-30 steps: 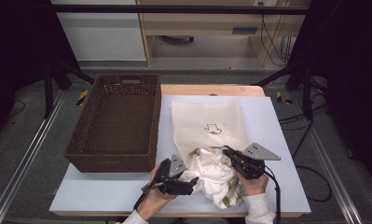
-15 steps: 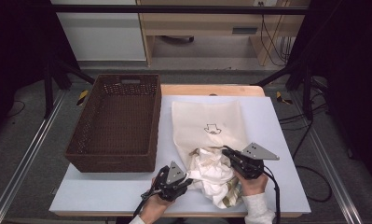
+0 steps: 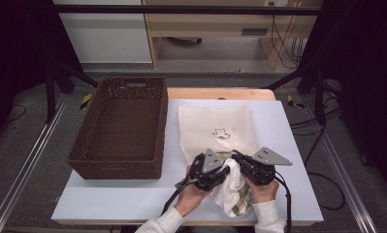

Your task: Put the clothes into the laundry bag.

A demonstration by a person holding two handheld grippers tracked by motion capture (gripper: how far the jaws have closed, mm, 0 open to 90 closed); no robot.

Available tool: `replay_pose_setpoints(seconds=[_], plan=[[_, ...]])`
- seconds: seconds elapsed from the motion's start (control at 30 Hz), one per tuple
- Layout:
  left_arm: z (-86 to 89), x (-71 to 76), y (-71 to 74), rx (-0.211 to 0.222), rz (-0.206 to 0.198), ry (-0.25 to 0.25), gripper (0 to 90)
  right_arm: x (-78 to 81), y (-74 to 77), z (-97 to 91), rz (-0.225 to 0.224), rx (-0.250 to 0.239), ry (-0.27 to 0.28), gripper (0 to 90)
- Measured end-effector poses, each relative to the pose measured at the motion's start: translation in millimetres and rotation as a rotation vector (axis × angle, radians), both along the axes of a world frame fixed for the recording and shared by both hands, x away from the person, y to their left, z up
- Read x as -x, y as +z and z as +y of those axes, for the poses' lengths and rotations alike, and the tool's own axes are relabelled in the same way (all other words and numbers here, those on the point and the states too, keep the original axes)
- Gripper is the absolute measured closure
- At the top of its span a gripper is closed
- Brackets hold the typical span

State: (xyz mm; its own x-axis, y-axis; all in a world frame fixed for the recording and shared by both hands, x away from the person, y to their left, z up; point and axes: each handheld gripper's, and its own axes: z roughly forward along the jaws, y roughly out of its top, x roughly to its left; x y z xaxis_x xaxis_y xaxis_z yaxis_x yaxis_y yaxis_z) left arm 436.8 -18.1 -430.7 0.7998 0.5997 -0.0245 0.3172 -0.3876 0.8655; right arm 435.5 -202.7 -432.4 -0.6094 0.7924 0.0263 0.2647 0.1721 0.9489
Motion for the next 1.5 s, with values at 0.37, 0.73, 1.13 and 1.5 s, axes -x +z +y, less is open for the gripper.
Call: replay_pose_setpoints(seconds=[0.37,0.73,1.13,1.5], plan=[[-11.9,-20.3,-21.9,-0.018,0.0,0.055,63.9,3.0,4.2,-9.9,-0.012,-0.017,-0.007,87.2],[39.5,2.1,-25.4,-0.055,0.043,0.14,25.2,2.0,-0.6,-5.2,0.003,0.015,-0.009,87.2],[27.7,-0.5,-20.2,-0.021,0.031,0.104,79.4,-2.5,-6.2,-4.7,0.029,0.015,-0.005,87.2],[-7.8,-34.6,-19.6,-0.083,0.009,0.104,78.1,6.6,7.4,-8.2,-0.025,-0.034,0.015,87.3]])
